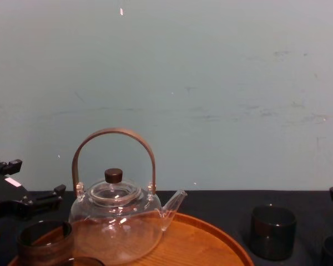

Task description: Pick up the glass from the table and place it on the tray.

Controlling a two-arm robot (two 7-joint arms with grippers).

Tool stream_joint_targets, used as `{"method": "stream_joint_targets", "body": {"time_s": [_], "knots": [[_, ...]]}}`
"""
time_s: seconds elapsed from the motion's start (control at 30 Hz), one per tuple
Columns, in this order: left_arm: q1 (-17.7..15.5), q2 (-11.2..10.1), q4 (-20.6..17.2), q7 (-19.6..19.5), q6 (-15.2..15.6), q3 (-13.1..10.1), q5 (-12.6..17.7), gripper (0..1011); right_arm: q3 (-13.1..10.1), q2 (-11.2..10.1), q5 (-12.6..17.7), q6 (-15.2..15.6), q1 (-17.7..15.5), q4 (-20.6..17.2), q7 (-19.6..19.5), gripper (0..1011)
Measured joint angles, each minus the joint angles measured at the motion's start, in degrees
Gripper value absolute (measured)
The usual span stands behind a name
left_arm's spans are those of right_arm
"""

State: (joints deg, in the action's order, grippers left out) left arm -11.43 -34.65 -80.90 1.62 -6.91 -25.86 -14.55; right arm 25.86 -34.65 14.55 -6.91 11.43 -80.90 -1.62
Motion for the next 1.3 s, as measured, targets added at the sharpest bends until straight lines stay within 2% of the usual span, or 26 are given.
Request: {"method": "stream_joint_targets", "body": {"time_s": [1.1,1.3], "knots": [[0.0,0.0,0.0,0.0,0.0,0.0,0.0,1001,0.0,0.0,0.0,0.0,0.0,0.0,0.0,1002],[0.0,0.0,0.0,0.0,0.0,0.0,0.0,1001,-0.8,0.1,0.0,0.1,-0.3,-0.2,1.7,1002]]}}
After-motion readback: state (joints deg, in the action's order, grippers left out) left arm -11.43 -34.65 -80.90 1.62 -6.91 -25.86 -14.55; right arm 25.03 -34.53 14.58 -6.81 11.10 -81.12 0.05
